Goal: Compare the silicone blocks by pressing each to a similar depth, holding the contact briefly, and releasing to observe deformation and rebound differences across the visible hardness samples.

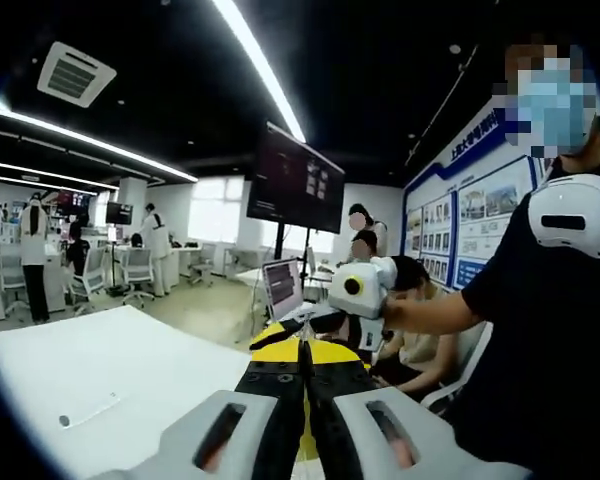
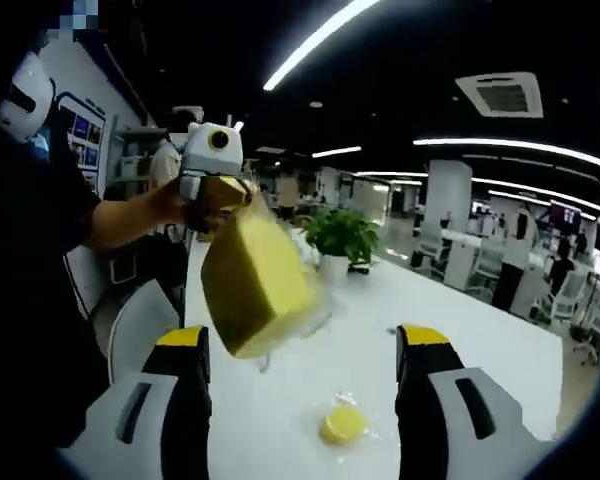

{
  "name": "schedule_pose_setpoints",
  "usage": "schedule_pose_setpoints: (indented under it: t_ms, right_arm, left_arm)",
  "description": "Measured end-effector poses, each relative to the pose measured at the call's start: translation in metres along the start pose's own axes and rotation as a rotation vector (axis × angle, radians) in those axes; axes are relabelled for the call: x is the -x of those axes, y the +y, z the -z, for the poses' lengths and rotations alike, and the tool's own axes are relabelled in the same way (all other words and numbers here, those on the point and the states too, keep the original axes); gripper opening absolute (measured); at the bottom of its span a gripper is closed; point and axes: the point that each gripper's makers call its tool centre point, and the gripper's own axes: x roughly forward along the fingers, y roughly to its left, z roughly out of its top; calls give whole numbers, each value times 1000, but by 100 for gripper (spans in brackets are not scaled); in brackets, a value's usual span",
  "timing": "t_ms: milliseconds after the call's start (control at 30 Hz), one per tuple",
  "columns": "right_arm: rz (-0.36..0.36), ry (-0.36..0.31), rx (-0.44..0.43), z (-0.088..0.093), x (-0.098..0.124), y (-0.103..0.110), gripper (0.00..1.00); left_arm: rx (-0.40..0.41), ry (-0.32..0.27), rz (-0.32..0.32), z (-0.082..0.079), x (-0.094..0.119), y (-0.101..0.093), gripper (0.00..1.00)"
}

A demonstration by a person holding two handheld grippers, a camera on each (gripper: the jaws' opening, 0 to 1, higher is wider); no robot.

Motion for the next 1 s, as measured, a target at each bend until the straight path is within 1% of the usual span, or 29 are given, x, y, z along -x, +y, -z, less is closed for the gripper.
schedule_pose_setpoints:
  t_ms: [33,100,133,200,267,300,367,433,467,500,600,633,667,700,733,800,833,900,1000]
  right_arm:
    - [-17,-7,-5,-2,-3,0,64]
    - [-79,-28,-25,-7,-12,7,60]
    - [-112,-41,-48,-9,-16,10,57]
    - [-159,-57,-88,-13,-24,14,54]
    - [-170,-61,-110,-14,-30,10,54]
    - [-194,-66,-133,-15,-34,10,55]
    - [-213,-76,-199,-17,-41,5,54]
    - [-248,-99,-240,-22,-45,5,52]
    - [-255,-106,-254,-24,-49,2,51]
    - [-267,-103,-253,-25,-52,2,49]
    - [-281,-97,-234,-27,-58,3,41]
    - [-278,-104,-232,-30,-62,1,41]
    - [-269,-125,-231,-34,-64,-2,40]
    - [-264,-172,-219,-43,-66,-5,38]
    - [-270,-179,-207,-45,-66,-5,36]
    - [-253,-173,-207,-49,-71,-7,33]
    - [-252,-165,-200,-49,-73,-7,32]
    - [-248,-150,-185,-49,-77,-6,29]
    - [-253,-102,-169,-42,-82,-4,24]
  left_arm:
    - [-4,1,4,0,0,0,0]
    - [-2,-1,9,1,1,3,0]
    - [-1,-3,10,0,1,5,0]
    - [-3,-10,20,-2,2,8,0]
    - [-6,-18,36,-4,3,9,0]
    - [-14,-25,35,-7,4,13,0]
    - [-5,-32,35,-9,5,18,0]
    - [-14,-45,38,-13,6,23,0]
    - [-8,-51,40,-15,7,25,0]
    - [-16,-65,31,-19,7,28,0]
    - [-37,-79,20,-24,9,36,0]
    - [-24,-81,20,-25,11,41,0]
    - [-25,-83,9,-25,12,45,0]
    - [-42,-79,-28,-26,14,55,0]
    - [-42,-73,-31,-26,16,57,0]
    - [-53,-79,-71,-28,20,67,0]
    - [-49,-76,-65,-28,22,67,0]
    - [-72,-72,-86,-28,25,71,0]
    - [-85,-37,-104,-21,27,73,0]
